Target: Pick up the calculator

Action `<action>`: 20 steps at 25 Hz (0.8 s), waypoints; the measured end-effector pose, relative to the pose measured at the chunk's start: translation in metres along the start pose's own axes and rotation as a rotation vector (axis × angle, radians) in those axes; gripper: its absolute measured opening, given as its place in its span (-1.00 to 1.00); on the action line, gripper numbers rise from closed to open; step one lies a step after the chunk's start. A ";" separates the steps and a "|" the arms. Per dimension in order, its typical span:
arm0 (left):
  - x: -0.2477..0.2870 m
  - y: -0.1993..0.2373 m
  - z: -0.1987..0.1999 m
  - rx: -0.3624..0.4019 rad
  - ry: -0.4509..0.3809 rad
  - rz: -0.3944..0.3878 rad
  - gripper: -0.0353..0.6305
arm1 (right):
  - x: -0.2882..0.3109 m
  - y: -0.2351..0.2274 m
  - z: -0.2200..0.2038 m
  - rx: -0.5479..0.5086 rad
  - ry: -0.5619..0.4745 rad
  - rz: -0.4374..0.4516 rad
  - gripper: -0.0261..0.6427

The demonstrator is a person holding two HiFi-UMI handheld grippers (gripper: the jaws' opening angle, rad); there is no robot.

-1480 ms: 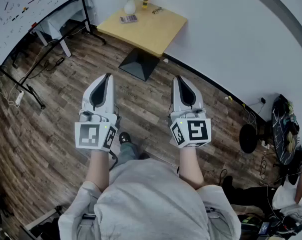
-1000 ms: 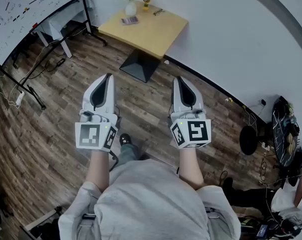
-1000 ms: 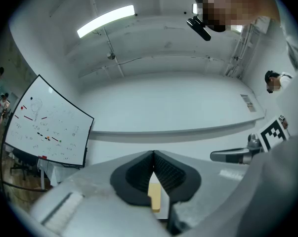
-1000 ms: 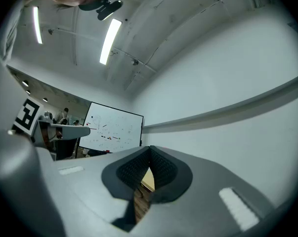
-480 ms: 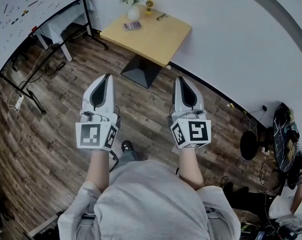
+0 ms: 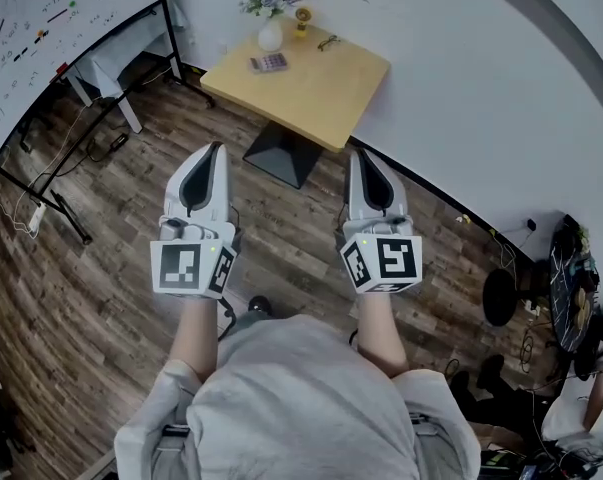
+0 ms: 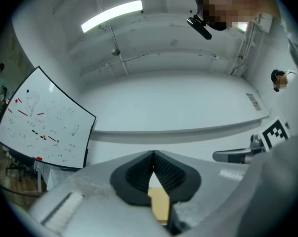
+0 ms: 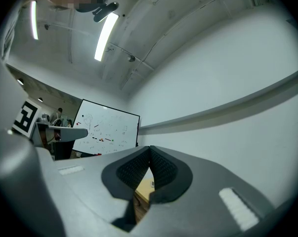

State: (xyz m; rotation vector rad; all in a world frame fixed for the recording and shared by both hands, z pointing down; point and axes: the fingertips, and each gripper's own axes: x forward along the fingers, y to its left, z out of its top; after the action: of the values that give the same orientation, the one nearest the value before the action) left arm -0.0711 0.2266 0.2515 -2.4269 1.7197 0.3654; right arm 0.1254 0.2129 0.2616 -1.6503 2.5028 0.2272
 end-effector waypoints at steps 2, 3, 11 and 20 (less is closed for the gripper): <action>0.008 0.008 -0.002 -0.001 -0.001 -0.004 -0.88 | 0.010 0.001 -0.002 -0.002 -0.002 -0.006 -0.92; 0.011 0.012 -0.003 -0.001 -0.001 -0.007 -0.88 | 0.015 0.001 -0.003 -0.002 -0.003 -0.010 -0.92; 0.026 0.042 -0.009 0.002 -0.005 -0.021 -0.88 | 0.044 0.012 -0.011 -0.001 -0.012 -0.026 -0.92; 0.035 0.063 -0.014 -0.011 0.001 -0.017 -0.88 | 0.065 0.018 -0.019 0.002 0.006 -0.025 -0.92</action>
State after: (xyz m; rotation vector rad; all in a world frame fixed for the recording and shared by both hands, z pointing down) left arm -0.1176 0.1702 0.2567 -2.4482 1.7016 0.3726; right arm 0.0827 0.1573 0.2689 -1.6822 2.4842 0.2170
